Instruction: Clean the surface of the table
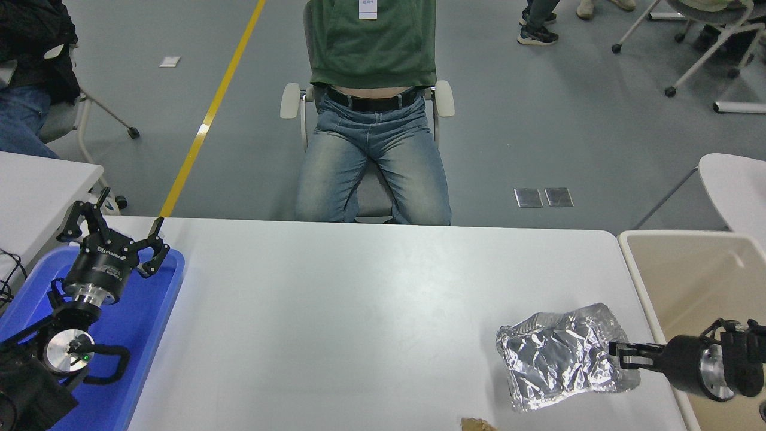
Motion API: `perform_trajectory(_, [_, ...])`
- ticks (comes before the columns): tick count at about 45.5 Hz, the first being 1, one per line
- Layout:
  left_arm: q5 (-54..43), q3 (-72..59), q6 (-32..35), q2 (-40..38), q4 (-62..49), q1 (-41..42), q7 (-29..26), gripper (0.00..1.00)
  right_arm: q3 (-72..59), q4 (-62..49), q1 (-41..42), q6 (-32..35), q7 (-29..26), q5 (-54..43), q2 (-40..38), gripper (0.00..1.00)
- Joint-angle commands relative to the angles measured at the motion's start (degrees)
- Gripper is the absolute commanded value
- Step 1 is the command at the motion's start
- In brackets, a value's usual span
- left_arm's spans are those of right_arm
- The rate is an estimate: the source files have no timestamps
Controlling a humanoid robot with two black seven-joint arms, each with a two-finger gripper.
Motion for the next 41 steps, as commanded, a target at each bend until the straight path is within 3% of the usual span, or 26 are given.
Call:
perform_trajectory(1, [0.0, 0.0, 0.0, 0.0, 0.0, 0.0, 0.0, 1.0, 1.1, 5.5, 2.0, 3.8, 0.1, 6.8, -10.0, 0.0])
perform_trajectory(15, [0.0, 0.0, 0.0, 0.0, 0.0, 0.0, 0.0, 1.0, 1.4, 7.9, 12.4, 16.5, 0.6, 16.2, -23.8, 0.0])
perform_trajectory(31, [0.0, 0.0, 0.0, 0.0, 0.0, 0.0, 0.0, 1.0, 1.5, 7.6, 25.9, 32.0, 0.6, 20.2, -33.6, 0.0])
perform_trajectory(41, [0.0, 0.0, 0.0, 0.0, 0.0, 0.0, 0.0, 1.0, 1.5, 7.4, 27.5, 33.9, 0.5, 20.3, -34.4, 0.0])
